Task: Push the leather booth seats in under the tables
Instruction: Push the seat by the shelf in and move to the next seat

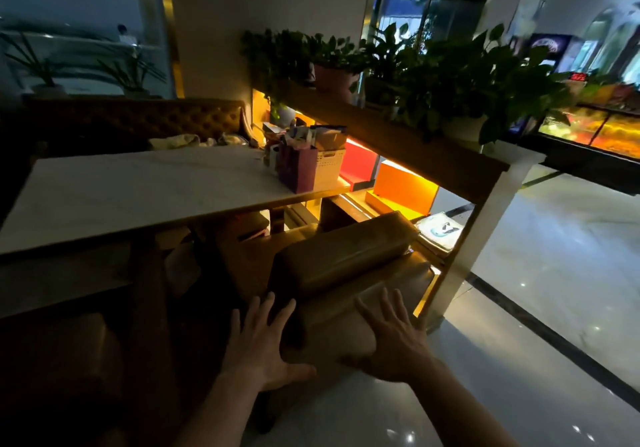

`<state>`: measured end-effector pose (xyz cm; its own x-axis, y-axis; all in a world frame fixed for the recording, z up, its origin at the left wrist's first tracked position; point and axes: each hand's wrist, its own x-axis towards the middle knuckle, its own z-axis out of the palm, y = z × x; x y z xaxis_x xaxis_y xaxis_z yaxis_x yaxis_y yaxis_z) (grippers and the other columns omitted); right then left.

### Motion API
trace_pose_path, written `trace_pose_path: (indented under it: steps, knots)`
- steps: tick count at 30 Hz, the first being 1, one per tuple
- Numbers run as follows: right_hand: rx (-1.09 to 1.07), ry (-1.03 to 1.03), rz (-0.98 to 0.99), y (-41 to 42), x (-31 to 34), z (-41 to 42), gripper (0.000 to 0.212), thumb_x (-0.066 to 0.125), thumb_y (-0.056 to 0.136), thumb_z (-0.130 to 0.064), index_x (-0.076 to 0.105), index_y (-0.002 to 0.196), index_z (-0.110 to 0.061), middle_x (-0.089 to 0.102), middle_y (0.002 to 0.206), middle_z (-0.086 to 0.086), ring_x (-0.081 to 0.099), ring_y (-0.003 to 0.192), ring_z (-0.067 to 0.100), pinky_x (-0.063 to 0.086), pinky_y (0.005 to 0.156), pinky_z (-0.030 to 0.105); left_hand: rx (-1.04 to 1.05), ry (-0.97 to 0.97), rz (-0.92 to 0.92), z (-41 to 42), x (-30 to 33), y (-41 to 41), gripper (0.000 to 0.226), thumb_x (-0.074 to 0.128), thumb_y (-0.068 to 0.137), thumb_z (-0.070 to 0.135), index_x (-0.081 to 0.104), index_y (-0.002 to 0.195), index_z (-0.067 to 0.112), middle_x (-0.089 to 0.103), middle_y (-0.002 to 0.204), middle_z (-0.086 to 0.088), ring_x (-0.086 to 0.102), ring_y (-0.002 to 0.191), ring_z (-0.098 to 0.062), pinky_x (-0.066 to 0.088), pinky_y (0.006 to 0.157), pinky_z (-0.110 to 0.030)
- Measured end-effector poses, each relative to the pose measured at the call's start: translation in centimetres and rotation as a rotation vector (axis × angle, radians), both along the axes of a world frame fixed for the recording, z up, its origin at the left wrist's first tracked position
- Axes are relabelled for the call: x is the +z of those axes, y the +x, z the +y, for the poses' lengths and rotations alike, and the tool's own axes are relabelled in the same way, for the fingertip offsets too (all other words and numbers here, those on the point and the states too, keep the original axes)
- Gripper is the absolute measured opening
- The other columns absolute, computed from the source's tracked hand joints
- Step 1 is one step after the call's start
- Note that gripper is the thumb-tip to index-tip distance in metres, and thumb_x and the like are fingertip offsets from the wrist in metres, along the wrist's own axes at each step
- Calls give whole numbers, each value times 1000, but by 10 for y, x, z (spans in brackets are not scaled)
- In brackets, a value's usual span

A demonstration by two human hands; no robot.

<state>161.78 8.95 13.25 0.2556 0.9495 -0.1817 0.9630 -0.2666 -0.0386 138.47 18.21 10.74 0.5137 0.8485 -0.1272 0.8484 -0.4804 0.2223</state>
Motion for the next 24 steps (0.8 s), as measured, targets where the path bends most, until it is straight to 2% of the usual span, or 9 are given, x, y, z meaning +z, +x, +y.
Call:
trace_pose_path:
  steps: [4,8,10,15,24]
  knots:
    - [0,27,-19,60,-12,49,118,37,60,-99,-22,148,-47,-32,158,4,-38,139,28,0,113,73,1,60,-16,48,-14,62,123,49,60,92,-19,149,41,-23,161,-5,-22,146,-29,-6,119,-55]
    - [2,31,1,109,-32,95,117,37,62,-98,-21,150,-46,-30,160,6,-33,143,30,-13,109,74,32,86,-53,86,-29,114,126,55,62,88,-28,145,42,-28,159,-6,-25,144,-28,-5,119,-53]
    - [9,2,16,135,-43,119,117,42,64,-96,-19,150,-46,-28,161,7,-30,145,31,-14,109,74,60,86,-73,104,-37,139,128,59,62,85,-31,143,43,-30,158,-5,-27,143,-26,-5,119,-51]
    - [103,-70,66,201,-74,185,117,49,67,-90,-19,151,-44,-24,162,10,-25,147,34,-5,111,75,169,58,-60,140,-71,196,127,59,64,84,-32,143,43,-33,156,-5,-29,143,-27,-5,120,-51]
    - [354,-250,133,300,-147,264,117,54,70,-86,-15,153,-40,-14,165,12,-17,149,34,-2,114,70,405,-60,-23,146,-130,289,124,59,65,83,-26,145,44,-34,155,0,-24,145,-27,-4,121,-48]
